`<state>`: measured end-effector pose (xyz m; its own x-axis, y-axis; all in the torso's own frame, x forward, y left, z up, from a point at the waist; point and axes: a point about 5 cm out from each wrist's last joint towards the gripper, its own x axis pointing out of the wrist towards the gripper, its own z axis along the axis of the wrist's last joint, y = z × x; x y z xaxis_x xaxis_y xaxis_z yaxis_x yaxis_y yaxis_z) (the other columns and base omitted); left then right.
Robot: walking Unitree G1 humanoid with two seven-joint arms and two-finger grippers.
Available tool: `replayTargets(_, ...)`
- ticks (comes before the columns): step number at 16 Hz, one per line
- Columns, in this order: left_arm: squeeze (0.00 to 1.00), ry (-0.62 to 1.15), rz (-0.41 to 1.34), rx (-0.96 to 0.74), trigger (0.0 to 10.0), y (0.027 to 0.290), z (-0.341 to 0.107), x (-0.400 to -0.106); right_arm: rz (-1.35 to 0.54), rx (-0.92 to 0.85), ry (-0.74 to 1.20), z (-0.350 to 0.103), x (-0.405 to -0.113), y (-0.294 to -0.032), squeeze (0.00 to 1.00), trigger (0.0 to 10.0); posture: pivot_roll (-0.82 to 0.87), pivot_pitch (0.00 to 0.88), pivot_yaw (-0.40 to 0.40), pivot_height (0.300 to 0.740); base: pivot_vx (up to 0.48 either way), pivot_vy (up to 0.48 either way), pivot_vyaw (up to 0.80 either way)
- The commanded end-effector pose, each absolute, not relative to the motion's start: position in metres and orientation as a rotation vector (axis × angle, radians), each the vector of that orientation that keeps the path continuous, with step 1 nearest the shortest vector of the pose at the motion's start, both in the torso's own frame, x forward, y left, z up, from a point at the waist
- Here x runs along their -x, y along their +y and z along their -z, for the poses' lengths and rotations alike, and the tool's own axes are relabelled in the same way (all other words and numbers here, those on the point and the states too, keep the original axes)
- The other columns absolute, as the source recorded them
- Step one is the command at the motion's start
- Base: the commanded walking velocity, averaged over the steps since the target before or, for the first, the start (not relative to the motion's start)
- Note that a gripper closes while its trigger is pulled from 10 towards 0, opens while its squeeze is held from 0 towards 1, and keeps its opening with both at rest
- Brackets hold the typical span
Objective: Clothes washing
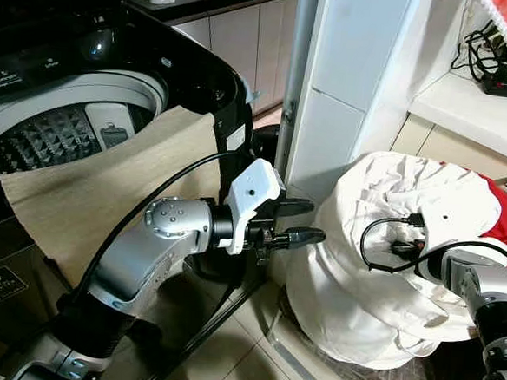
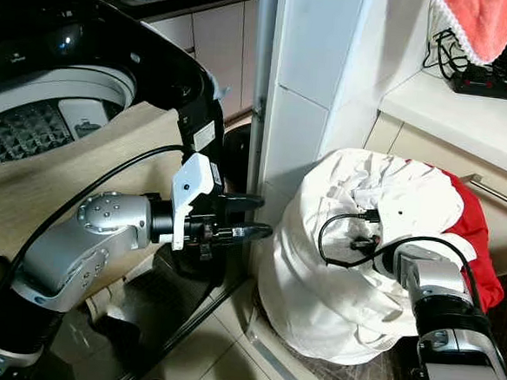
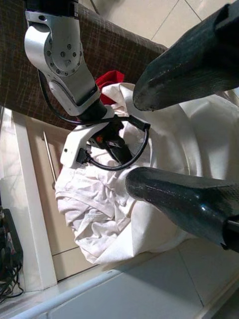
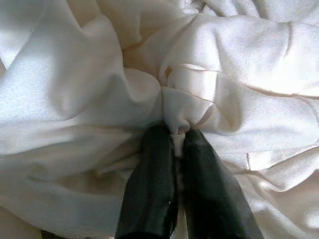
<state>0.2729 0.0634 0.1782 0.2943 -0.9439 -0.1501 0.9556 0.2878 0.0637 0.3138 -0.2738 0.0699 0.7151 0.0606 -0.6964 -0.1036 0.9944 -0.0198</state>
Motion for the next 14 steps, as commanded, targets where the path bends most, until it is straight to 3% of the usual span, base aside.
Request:
replayTargets(1, 0.00, 0.062, 1.259, -0.170, 10.0, 0.063, -0.184, -0.274, -0.098, 0.028, 0.723, -0.078, -0.319, -0.273, 0.00, 0.0, -0.16, 0.000, 0.047, 0.740, 0.000, 0.000, 0.00)
replayTargets(3, 0.00, 0.049, 1.193, -0.139, 10.0, 0.065, -0.189, -0.280, -0.112, -0.021, 0.630, -0.094, -0.324, -0.272, 0.00, 0.0, -0.16, 0.000, 0.043, 0.740, 0.000, 0.000, 0.00)
replayTargets(4, 0.00, 0.016, 1.140, -0.119, 10.0, 0.067, -0.195, -0.286, -0.151, -0.173, 0.480, -0.122, -0.332, -0.267, 0.00, 0.0, -0.16, 0.000, 0.043, 0.740, 0.000, 0.000, 0.00)
replayTargets(7, 0.00, -0.074, 1.087, -0.097, 10.0, 0.068, -0.209, -0.293, -0.262, -0.323, 0.264, -0.173, -0.334, -0.257, 0.00, 0.0, -0.16, 0.000, 0.047, 0.740, 0.000, 0.000, 0.00)
replayTargets(8, 0.00, -0.159, 1.062, -0.069, 10.0, 0.064, -0.223, -0.298, -0.394, -0.377, 0.140, -0.209, -0.328, -0.244, 0.00, 0.0, -0.16, 0.000, 0.046, 0.740, 0.000, 0.000, 0.00)
replayTargets(10, 0.00, -0.220, 1.053, -0.053, 10.0, 0.058, -0.234, -0.299, -0.525, -0.405, 0.051, -0.237, -0.316, -0.230, 0.00, 0.0, -0.17, 0.000, 0.045, 0.740, 0.000, 0.000, 0.00)
replayTargets(11, 0.13, -0.244, 1.059, -0.026, 10.0, 0.055, -0.240, -0.300, -0.600, -0.426, 0.008, -0.251, -0.308, -0.221, 0.00, 0.0, -0.17, 0.000, 0.045, 0.740, 0.000, 0.000, 0.00)
replayTargets(12, 1.00, -0.268, 1.079, 0.002, 10.0, 0.050, -0.246, -0.299, -0.679, -0.444, -0.029, -0.263, -0.298, -0.211, 0.00, 0.0, -0.17, 0.000, 0.045, 0.740, 0.000, 0.000, 0.00)
replayTargets(14, 1.00, -0.292, 1.097, 0.004, 10.0, 0.044, -0.250, -0.299, -0.743, -0.450, -0.059, -0.273, -0.291, -0.199, 0.00, 0.0, -0.17, 0.000, 0.046, 0.740, 0.000, 0.000, 0.00)
